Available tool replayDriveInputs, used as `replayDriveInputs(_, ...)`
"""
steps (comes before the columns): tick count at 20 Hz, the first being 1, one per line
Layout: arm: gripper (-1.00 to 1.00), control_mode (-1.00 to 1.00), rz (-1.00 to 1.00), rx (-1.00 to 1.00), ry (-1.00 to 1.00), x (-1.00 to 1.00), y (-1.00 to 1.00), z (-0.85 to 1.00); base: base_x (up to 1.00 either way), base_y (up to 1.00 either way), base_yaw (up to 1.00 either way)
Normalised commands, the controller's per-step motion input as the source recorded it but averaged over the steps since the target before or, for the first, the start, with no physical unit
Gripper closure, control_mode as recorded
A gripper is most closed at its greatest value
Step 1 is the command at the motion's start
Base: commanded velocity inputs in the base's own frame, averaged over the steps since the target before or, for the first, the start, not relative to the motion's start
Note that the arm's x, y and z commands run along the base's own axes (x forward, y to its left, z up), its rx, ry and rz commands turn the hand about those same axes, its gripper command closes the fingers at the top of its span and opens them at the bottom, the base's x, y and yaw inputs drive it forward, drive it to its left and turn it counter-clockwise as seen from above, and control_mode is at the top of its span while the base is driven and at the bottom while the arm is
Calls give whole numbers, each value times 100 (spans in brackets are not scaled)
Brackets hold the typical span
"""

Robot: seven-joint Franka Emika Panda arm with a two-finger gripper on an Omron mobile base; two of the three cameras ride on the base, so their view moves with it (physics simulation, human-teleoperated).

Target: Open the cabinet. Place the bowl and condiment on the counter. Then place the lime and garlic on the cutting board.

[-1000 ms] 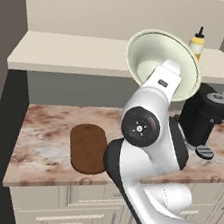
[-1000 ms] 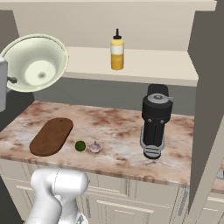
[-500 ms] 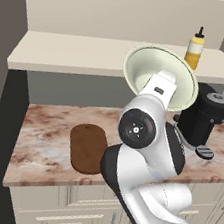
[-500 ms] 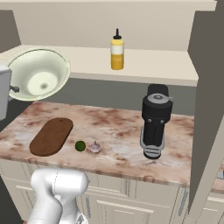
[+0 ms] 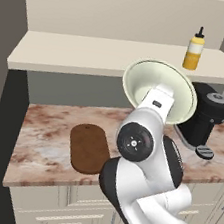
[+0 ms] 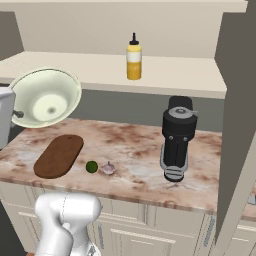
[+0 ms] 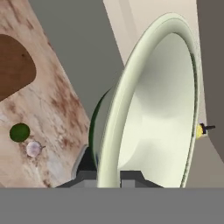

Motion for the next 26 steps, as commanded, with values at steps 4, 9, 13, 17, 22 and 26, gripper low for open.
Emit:
replayDriveInputs(4, 100, -100, -1, 0, 0, -1, -7, -28, 0, 0, 0)
replayDriveInputs(9, 100, -100, -3, 0, 2, 3, -3, -22, 0, 0, 0)
replayDriveInputs(13, 100, -100, -3, 0, 4, 8, -1, -20, 0, 0, 0)
replayDriveInputs(17, 100, -100, -2, 0, 6, 10, 0, -19, 0, 0, 0)
replayDriveInputs(22, 100, -100, -1, 0, 10, 19, 0, -11, 0, 0, 0)
replayDriveInputs(26, 100, -100, 0, 0, 10, 22, 0, -8, 0, 0, 0)
